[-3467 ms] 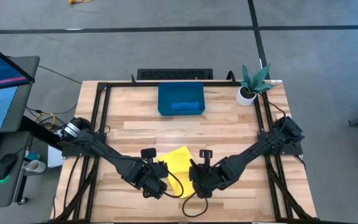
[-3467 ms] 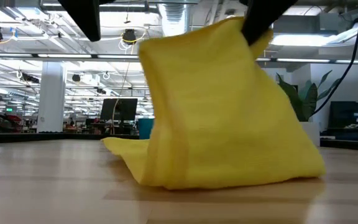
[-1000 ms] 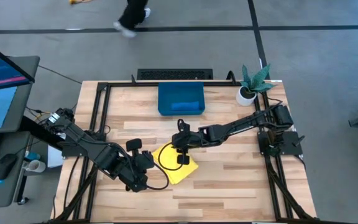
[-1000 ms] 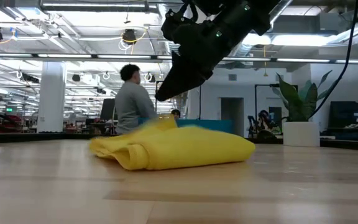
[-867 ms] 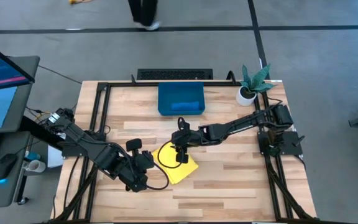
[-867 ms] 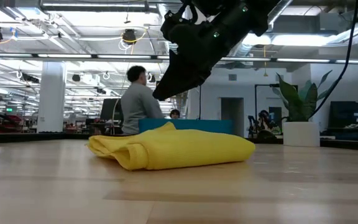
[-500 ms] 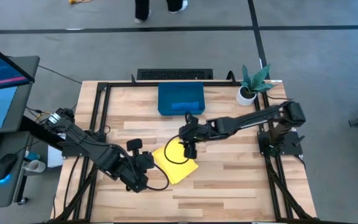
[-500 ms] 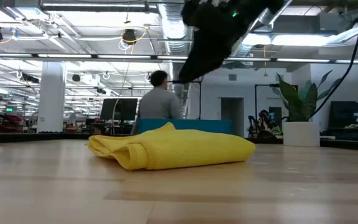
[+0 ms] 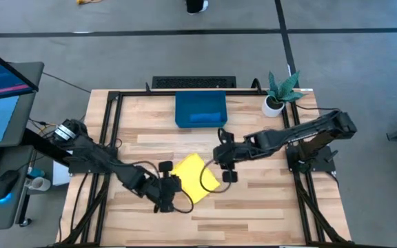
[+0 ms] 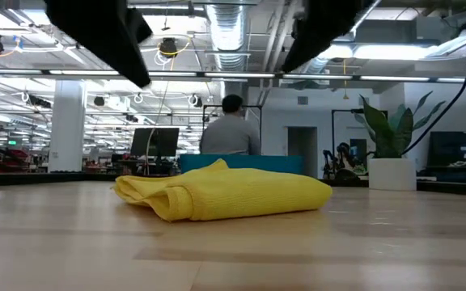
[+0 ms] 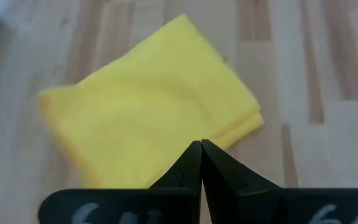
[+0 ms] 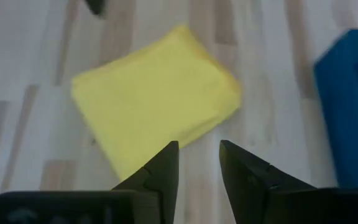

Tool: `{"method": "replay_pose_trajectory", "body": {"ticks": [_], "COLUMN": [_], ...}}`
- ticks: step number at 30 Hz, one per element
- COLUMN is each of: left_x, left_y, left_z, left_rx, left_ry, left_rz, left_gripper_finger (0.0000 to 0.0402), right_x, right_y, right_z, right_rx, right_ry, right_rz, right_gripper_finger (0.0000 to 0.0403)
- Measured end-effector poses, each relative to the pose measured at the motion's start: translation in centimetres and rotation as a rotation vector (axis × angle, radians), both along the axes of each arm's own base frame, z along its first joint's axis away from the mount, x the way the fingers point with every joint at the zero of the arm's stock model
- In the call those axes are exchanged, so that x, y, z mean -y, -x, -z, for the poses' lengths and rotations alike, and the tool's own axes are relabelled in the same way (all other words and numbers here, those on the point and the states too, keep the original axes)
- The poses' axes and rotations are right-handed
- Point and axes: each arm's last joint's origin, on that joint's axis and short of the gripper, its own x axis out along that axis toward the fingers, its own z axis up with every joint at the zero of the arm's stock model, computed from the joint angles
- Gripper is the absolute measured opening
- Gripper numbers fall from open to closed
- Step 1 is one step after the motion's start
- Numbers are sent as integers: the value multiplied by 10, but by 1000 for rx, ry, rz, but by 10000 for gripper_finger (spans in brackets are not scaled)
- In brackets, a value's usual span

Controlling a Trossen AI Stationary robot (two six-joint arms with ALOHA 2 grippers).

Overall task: Roll microfiber towels into tight, uniform cylinder then place into a basket
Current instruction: Fold the yellow towel

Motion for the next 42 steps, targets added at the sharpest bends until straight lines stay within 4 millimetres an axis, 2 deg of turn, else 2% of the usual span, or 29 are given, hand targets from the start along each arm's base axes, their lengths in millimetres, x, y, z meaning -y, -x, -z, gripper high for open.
{"method": "replay_pose_trajectory", "body": {"ticks": [3,7,10,15,19,24,27,30,36,42], "left_x": [-13,-33,-49,-69,-76,-83,-86,-89,-96,-101], "left_y": [-9,-15,-14,-10,-12,-14,-14,-17,-24,-23], "left_z": [18,37,49,64,66,66,67,72,101,107], "left_rx": [71,171,193,209,260,280,277,262,200,170], "left_ry": [59,112,117,117,137,130,127,120,106,126], "left_rz": [48,69,32,-25,-41,-44,-53,-66,-95,-160], "left_gripper_finger": [0,0,0,0,0,0,0,0,0,0], "right_x": [-14,-29,-35,-38,-41,-44,-41,-35,-30,-28], "right_y": [4,10,12,8,-2,-19,-26,-29,-31,-23], "right_z": [6,29,49,68,83,115,128,137,149,157], "right_rx": [-20,4,66,212,250,254,258,238,180,77], "right_ry": [14,24,4,-46,-68,-65,-70,-88,-121,-121], "right_rz": [-59,-136,-157,-147,-132,-120,-80,-34,7,43], "right_gripper_finger": [132,124,115,99,88,74,66,58,45,27]}}
